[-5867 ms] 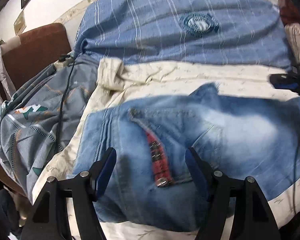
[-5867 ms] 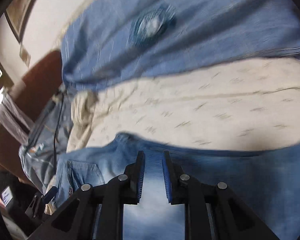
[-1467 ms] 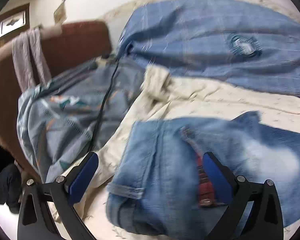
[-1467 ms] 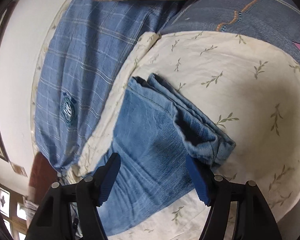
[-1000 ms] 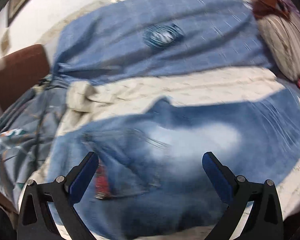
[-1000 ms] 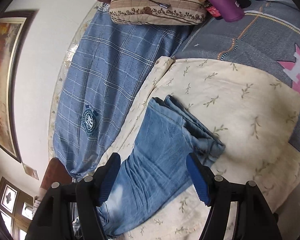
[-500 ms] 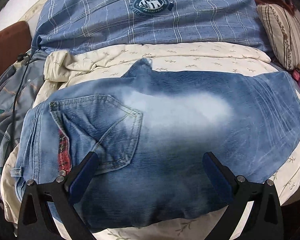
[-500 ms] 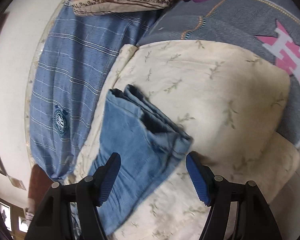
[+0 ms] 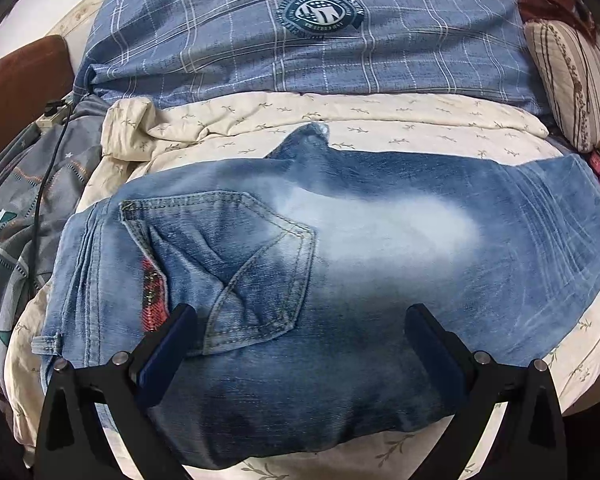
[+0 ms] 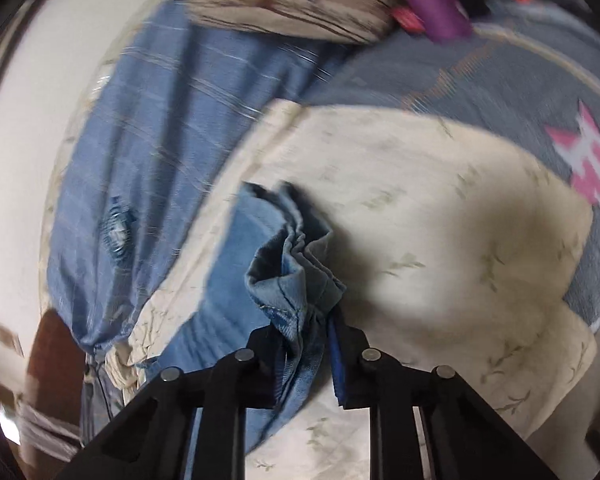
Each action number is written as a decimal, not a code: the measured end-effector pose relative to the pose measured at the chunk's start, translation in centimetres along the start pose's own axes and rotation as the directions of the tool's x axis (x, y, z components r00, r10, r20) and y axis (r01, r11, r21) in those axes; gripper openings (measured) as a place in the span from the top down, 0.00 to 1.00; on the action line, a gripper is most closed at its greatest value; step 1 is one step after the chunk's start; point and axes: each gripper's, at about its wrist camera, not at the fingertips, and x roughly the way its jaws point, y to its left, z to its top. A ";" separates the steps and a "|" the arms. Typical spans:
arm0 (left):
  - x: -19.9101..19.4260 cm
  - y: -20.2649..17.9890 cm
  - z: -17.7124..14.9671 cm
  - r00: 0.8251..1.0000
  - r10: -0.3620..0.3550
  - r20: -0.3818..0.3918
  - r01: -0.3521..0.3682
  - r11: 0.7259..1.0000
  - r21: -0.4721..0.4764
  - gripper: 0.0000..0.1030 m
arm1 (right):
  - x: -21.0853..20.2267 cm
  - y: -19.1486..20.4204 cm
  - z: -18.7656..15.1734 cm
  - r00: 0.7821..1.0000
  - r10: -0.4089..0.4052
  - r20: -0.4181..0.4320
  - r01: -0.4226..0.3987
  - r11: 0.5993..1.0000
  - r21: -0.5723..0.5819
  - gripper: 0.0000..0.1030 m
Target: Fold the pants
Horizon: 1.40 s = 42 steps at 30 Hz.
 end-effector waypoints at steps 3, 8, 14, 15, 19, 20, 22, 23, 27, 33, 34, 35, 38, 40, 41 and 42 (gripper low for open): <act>-0.2 0.8 0.3 1.000 0.006 0.013 -0.005 1.000 -0.031 0.00 | -0.6 2.8 -0.8 0.999 0.035 0.038 -0.031 0.994 -0.105 0.84; -1.1 2.0 0.7 0.998 0.024 0.059 -0.019 0.997 -0.078 0.00 | -0.4 7.9 -3.4 0.996 0.075 0.041 -0.060 0.957 -0.282 0.85; -2.1 3.6 0.9 0.994 0.046 0.099 -0.037 0.995 -0.096 0.00 | 1.1 13.7 -8.2 0.993 0.112 -0.031 -0.114 0.893 -0.435 0.85; -2.4 4.1 0.9 0.993 0.051 0.107 -0.040 0.994 -0.104 0.00 | 1.4 14.5 -9.1 0.992 0.119 -0.053 -0.130 0.881 -0.455 0.85; -3.0 5.8 1.0 0.988 0.079 0.132 -0.060 0.988 -0.144 0.00 | 3.1 17.3 -12.9 0.978 0.130 -0.161 -0.196 0.828 -0.525 0.85; -3.1 6.3 0.9 0.987 0.086 0.136 -0.064 0.986 -0.156 0.00 | 3.5 17.9 -13.8 0.974 0.126 -0.190 -0.211 0.813 -0.542 0.85; -3.3 7.2 0.9 0.986 0.093 0.137 -0.067 0.981 -0.184 0.00 | 4.9 19.0 -16.1 0.959 0.090 -0.268 -0.236 0.780 -0.580 0.85; -3.2 7.5 0.9 0.986 0.095 0.135 -0.068 0.979 -0.194 0.00 | 5.8 19.3 -17.1 0.951 0.054 -0.305 -0.235 0.769 -0.594 0.81; -2.8 8.2 0.8 0.990 0.085 0.109 -0.060 0.974 -0.219 0.00 | 8.6 20.2 -19.9 0.930 -0.123 -0.347 -0.163 0.707 -0.688 0.80; -3.1 6.9 0.9 0.987 0.087 0.137 -0.060 0.980 -0.188 0.00 | 5.8 19.0 -17.6 0.895 0.050 -0.444 -0.340 0.721 -0.604 0.53; -3.3 6.5 0.9 0.985 0.085 0.151 -0.057 0.982 -0.178 0.00 | 5.0 18.7 -17.2 0.888 0.088 -0.452 -0.371 0.717 -0.590 0.38; -3.5 6.1 0.9 0.983 0.082 0.162 -0.054 0.984 -0.168 0.00 | 4.5 18.7 -16.9 0.888 0.116 -0.445 -0.387 0.712 -0.586 0.36; -3.7 4.4 1.0 0.981 0.066 0.181 -0.043 0.991 -0.128 0.00 | 2.4 18.0 -15.4 0.906 0.196 -0.374 -0.395 0.709 -0.585 0.36; -3.7 2.9 0.8 0.981 0.044 0.188 -0.028 0.996 -0.085 0.00 | 2.2 17.4 -13.6 0.924 0.212 -0.317 -0.362 0.750 -0.553 0.36; -3.7 2.1 0.7 0.981 0.039 0.192 -0.028 0.998 -0.058 0.00 | 2.5 17.3 -12.9 0.934 0.198 -0.298 -0.337 0.767 -0.545 0.36; -3.7 1.3 0.7 0.980 0.039 0.197 -0.034 0.999 -0.028 0.00 | 3.1 17.2 -12.1 0.944 0.175 -0.280 -0.305 0.786 -0.538 0.36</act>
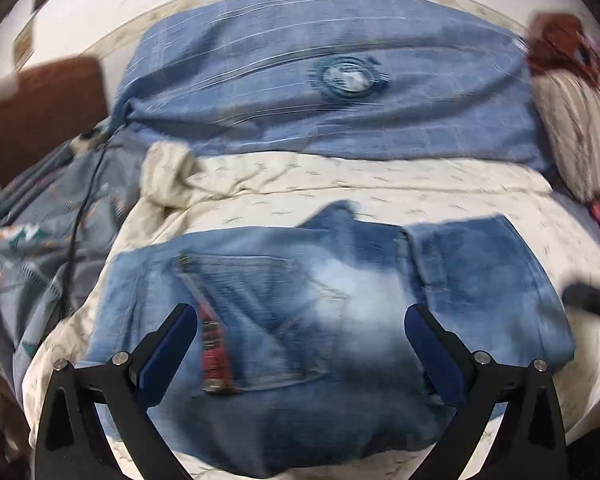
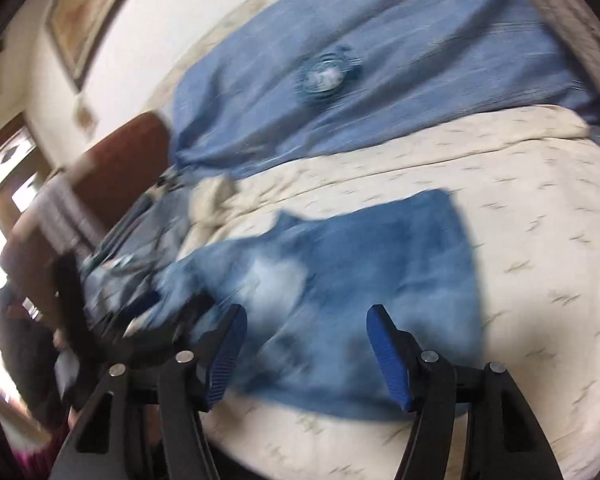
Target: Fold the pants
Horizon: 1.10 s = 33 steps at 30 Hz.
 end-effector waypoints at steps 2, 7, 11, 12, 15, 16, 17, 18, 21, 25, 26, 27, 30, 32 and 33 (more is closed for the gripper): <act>0.2 -1.5 -0.3 1.000 -0.005 0.001 0.005 0.999 0.052 0.00 | 1.3 -0.5 1.5 1.000 -0.026 -0.009 0.027 0.999 0.037 0.36; 2.3 -3.4 -1.0 0.996 -0.003 -0.088 0.014 0.993 0.121 0.00 | 6.1 -0.5 4.4 0.991 -0.113 -0.069 0.115 0.993 0.028 0.40; 4.6 -2.5 -1.6 0.977 -0.039 -0.209 0.054 0.997 0.064 0.00 | 11.0 -1.6 5.5 0.963 -0.191 -0.191 0.198 0.980 0.019 0.45; 4.6 -2.3 -1.6 0.977 -0.047 -0.209 0.061 0.996 0.061 0.00 | 12.0 -2.0 5.6 0.955 -0.205 -0.215 0.215 0.976 0.024 0.45; 4.5 -2.9 -2.0 0.981 -0.024 -0.191 0.047 0.992 0.114 0.00 | 13.6 -1.9 6.3 0.942 -0.251 -0.221 0.254 0.967 -0.014 0.45; 4.5 -3.1 -2.2 0.982 -0.018 -0.186 0.041 0.991 0.125 0.00 | 13.8 -1.7 6.4 0.938 -0.262 -0.225 0.265 0.964 -0.017 0.42; 4.5 -3.3 -2.3 0.984 -0.014 -0.180 0.038 0.991 0.131 0.00 | 14.0 -1.5 6.5 0.937 -0.272 -0.219 0.274 0.961 -0.023 0.40; 4.5 -3.3 -2.3 0.984 -0.015 -0.177 0.039 0.990 0.133 0.00 | 14.1 -1.3 6.5 0.937 -0.280 -0.207 0.278 0.960 -0.038 0.38; 4.5 -3.0 -2.3 0.983 -0.028 -0.179 0.050 0.991 0.122 0.00 | 14.7 -0.4 6.2 0.934 -0.317 -0.165 0.301 0.947 -0.111 0.36; 3.6 -2.4 -2.0 0.989 -0.033 -0.147 0.049 0.993 0.107 0.00 | 13.3 -1.1 6.4 0.962 -0.234 -0.140 0.231 0.972 -0.034 0.36; 3.2 -2.2 -2.0 0.992 -0.028 -0.126 0.041 0.994 0.102 0.00 | 12.9 -1.4 6.5 0.971 -0.198 -0.134 0.200 0.980 0.002 0.36; 2.5 -1.9 -1.9 0.995 -0.018 -0.099 0.028 0.995 0.099 0.00 | 12.0 -1.9 6.5 0.980 -0.163 -0.115 0.169 0.985 0.038 0.36; 0.6 -0.6 -1.3 1.000 0.013 -0.015 -0.012 0.997 0.075 0.00 | 10.4 -2.0 6.4 0.987 -0.149 -0.063 0.152 0.987 0.056 0.36; -0.8 1.0 -0.7 0.999 0.034 0.025 -0.035 0.999 0.018 0.00 | 9.1 -1.8 6.2 0.992 -0.126 -0.027 0.127 0.990 0.067 0.36; -1.5 2.0 -0.4 0.998 0.047 0.035 -0.046 0.999 -0.022 0.00 | 8.7 -1.7 6.2 0.994 -0.109 -0.015 0.110 0.991 0.072 0.36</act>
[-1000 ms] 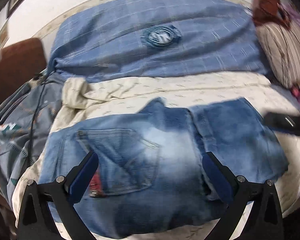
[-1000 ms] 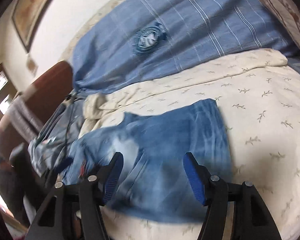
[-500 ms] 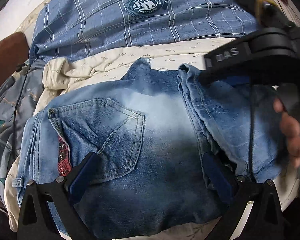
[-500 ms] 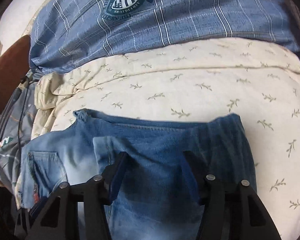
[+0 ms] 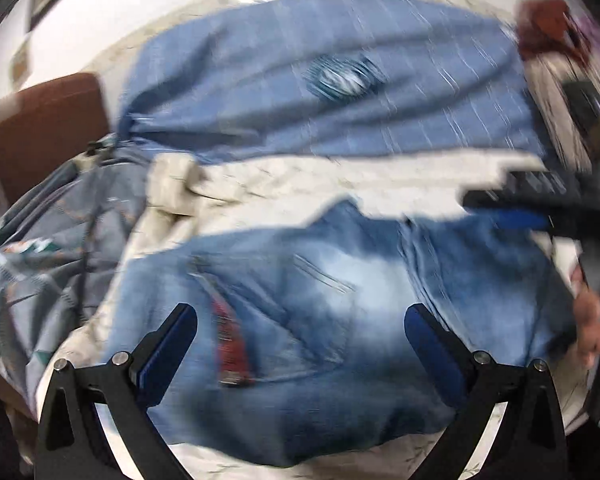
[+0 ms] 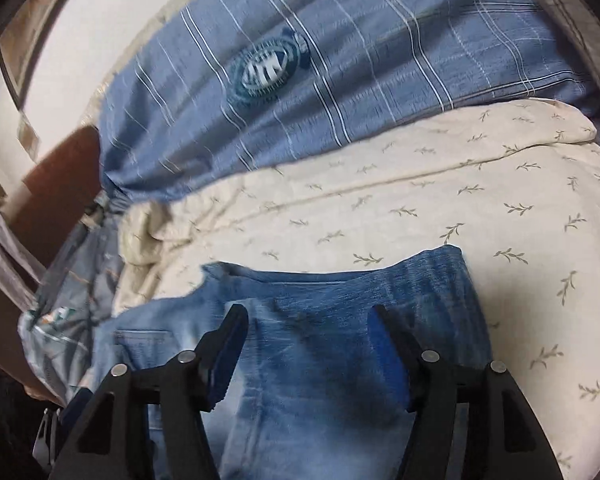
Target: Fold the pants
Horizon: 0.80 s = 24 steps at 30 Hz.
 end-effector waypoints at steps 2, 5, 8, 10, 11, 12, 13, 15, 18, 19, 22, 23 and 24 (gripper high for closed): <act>-0.7 2.2 0.6 1.000 0.020 0.004 -0.019 0.998 -0.066 0.00 | -1.0 0.4 -0.1 0.999 0.038 0.026 -0.038 0.999 0.000 0.36; -2.3 5.5 1.3 0.998 0.066 0.010 -0.064 0.987 -0.148 0.00 | -1.7 1.5 -0.5 0.996 0.082 0.045 -0.081 0.996 -0.026 0.36; -4.1 8.8 2.1 0.992 0.124 0.018 -0.117 0.968 -0.222 0.00 | -1.6 2.7 -1.0 0.992 0.124 0.030 -0.122 0.992 -0.041 0.36; -5.0 10.7 2.3 0.988 0.156 0.008 -0.148 0.952 -0.268 0.00 | -1.7 3.8 -1.5 0.989 0.147 0.026 -0.146 0.987 -0.061 0.36; -5.5 11.5 2.2 0.986 0.164 0.004 -0.156 0.944 -0.289 0.00 | -1.8 4.3 -1.8 0.987 0.157 0.025 -0.155 0.985 -0.074 0.36; -5.9 12.3 2.0 0.985 0.172 -0.003 -0.165 0.937 -0.308 0.00 | -1.8 4.7 -2.0 0.986 0.167 0.023 -0.164 0.983 -0.087 0.36; -6.1 13.0 1.7 0.983 0.182 -0.014 -0.177 0.929 -0.324 0.00 | -1.9 5.4 -2.4 0.984 0.179 0.022 -0.176 0.979 -0.102 0.36; -6.0 14.1 0.9 0.979 0.197 -0.049 -0.202 0.918 -0.341 0.00 | -2.0 6.2 -2.9 0.980 0.200 0.016 -0.196 0.973 -0.118 0.36; -5.3 15.5 -0.7 0.972 0.206 -0.115 -0.234 0.904 -0.359 0.00 | -2.2 7.5 -4.1 0.973 0.230 -0.005 -0.229 0.964 -0.137 0.36; -5.2 15.9 -1.1 0.969 0.206 -0.133 -0.241 0.900 -0.364 0.00 | -2.2 7.8 -4.5 0.970 0.241 -0.011 -0.240 0.961 -0.139 0.36; -4.8 17.1 -2.6 0.964 0.199 -0.178 -0.254 0.886 -0.388 0.00 | -2.5 8.9 -5.8 0.961 0.275 -0.037 -0.277 0.951 -0.141 0.36; -4.7 17.4 -3.0 0.962 0.200 -0.186 -0.260 0.882 -0.393 0.00 | -2.6 9.2 -6.1 0.958 0.282 -0.043 -0.285 0.948 -0.142 0.36; -4.7 17.7 -3.4 0.960 0.204 -0.193 -0.266 0.879 -0.396 0.00 | -2.6 9.5 -6.5 0.956 0.290 -0.051 -0.295 0.945 -0.144 0.36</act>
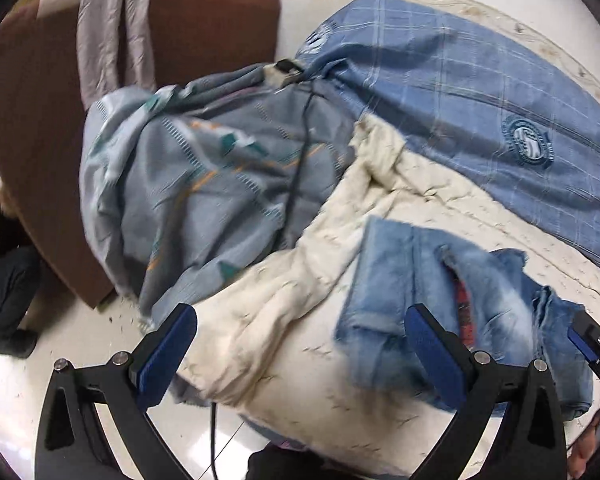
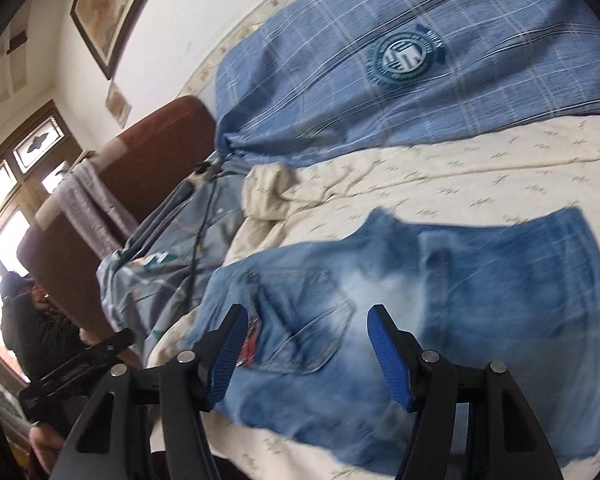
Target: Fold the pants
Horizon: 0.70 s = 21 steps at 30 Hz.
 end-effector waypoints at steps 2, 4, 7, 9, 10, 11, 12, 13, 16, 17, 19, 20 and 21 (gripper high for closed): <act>0.1 0.9 -0.5 1.000 0.012 -0.010 -0.012 1.000 0.000 0.00 | 0.2 0.8 -0.6 1.000 0.016 -0.014 -0.016 1.000 -0.014 0.36; 0.5 1.9 -1.1 0.999 0.026 -0.027 -0.026 1.000 0.002 0.00 | 0.5 1.3 -0.9 1.000 0.019 -0.020 -0.020 0.999 -0.029 0.36; 1.2 3.8 -1.8 0.997 0.027 -0.068 -0.029 0.999 -0.029 0.00 | 1.0 1.3 -0.9 0.999 0.029 -0.031 -0.029 0.999 -0.021 0.36; 1.7 5.2 -2.3 0.995 0.022 -0.100 -0.028 0.998 -0.064 0.00 | 1.3 1.1 -0.9 0.998 0.040 -0.041 -0.040 0.999 -0.005 0.36; 1.9 5.7 -2.4 0.994 0.017 -0.112 -0.026 0.997 -0.079 0.00 | 1.4 1.1 -0.8 0.998 0.042 -0.045 -0.042 0.999 0.000 0.36; 2.2 6.1 -2.5 0.992 0.009 -0.127 -0.021 0.995 -0.095 0.00 | 1.4 1.0 -0.7 0.998 0.043 -0.047 -0.043 0.999 0.003 0.36; 2.5 6.5 -2.5 0.989 -0.011 -0.147 -0.007 0.993 -0.119 0.00 | 1.5 0.9 -0.7 0.998 0.044 -0.051 -0.043 0.999 0.006 0.36; 2.7 6.7 -2.5 0.987 -0.025 -0.157 0.004 0.991 -0.134 0.00 | 1.6 0.8 -0.7 0.997 0.045 -0.055 -0.044 0.999 0.011 0.36; 2.7 6.6 -2.5 0.982 -0.075 -0.172 0.046 0.985 -0.167 0.00 | 2.1 0.6 -0.6 0.996 0.045 -0.076 -0.044 0.999 0.026 0.36; 2.5 6.3 -2.4 0.980 -0.095 -0.174 0.066 0.983 -0.170 0.00 | 2.1 0.6 -0.6 0.996 0.042 -0.079 -0.040 0.999 0.028 0.36; 2.3 5.4 -2.3 0.973 -0.146 -0.181 0.114 0.978 -0.177 0.00 | 2.2 0.4 -0.6 0.996 0.036 -0.086 -0.033 0.999 0.031 0.36; 2.2 5.0 -2.2 0.967 -0.173 -0.186 0.139 0.973 -0.182 0.00 | 2.2 0.3 -0.6 0.996 0.035 -0.087 -0.032 0.999 0.032 0.36; 2.2 4.4 -2.2 0.959 -0.204 -0.195 0.167 0.968 -0.189 0.00 | 2.2 0.3 -0.6 0.996 0.034 -0.087 -0.032 0.999 0.033 0.36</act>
